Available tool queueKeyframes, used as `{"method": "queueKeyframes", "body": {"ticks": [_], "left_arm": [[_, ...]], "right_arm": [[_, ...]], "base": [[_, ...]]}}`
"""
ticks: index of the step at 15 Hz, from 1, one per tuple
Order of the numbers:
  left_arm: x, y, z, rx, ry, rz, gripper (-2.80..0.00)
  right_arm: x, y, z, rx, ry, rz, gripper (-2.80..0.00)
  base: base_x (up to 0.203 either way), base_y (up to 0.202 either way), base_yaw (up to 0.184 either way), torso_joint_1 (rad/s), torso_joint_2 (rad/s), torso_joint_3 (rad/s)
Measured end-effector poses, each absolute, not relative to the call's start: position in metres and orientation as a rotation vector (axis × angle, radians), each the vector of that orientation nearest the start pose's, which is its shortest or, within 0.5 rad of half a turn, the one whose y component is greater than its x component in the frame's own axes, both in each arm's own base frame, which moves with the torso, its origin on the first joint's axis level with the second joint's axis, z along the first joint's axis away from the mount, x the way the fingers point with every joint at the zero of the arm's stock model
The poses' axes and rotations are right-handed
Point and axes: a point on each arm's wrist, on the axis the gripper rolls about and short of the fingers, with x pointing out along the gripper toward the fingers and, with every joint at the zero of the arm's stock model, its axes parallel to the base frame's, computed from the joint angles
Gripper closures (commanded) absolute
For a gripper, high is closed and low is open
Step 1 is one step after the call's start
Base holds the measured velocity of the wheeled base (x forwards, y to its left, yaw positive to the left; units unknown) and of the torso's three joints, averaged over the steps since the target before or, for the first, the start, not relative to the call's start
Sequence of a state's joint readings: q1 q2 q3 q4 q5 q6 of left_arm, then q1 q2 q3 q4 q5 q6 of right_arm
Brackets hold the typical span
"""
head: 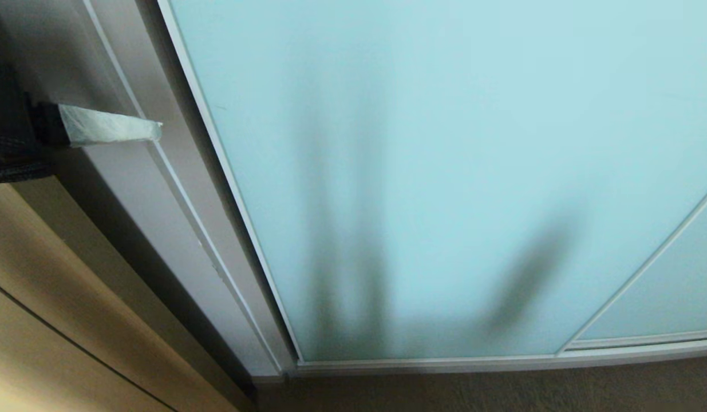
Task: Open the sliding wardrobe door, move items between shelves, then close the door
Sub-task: Open the door
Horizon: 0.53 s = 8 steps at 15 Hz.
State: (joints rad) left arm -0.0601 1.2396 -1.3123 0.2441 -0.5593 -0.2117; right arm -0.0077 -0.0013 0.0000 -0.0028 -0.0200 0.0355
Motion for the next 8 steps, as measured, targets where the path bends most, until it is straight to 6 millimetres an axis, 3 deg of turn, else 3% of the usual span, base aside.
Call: {"method": "queueKeyframes", "body": {"ticks": [8], "left_arm": [[0.193,-0.058,0.360,-0.180,0.174,-0.350,0.00]], "right_arm": [[-0.023,0.000,0.076,0.036,-0.005,-0.028,0.00]], "base": [[0.000,0.000,0.000,0.000,0.00,0.000]]}}
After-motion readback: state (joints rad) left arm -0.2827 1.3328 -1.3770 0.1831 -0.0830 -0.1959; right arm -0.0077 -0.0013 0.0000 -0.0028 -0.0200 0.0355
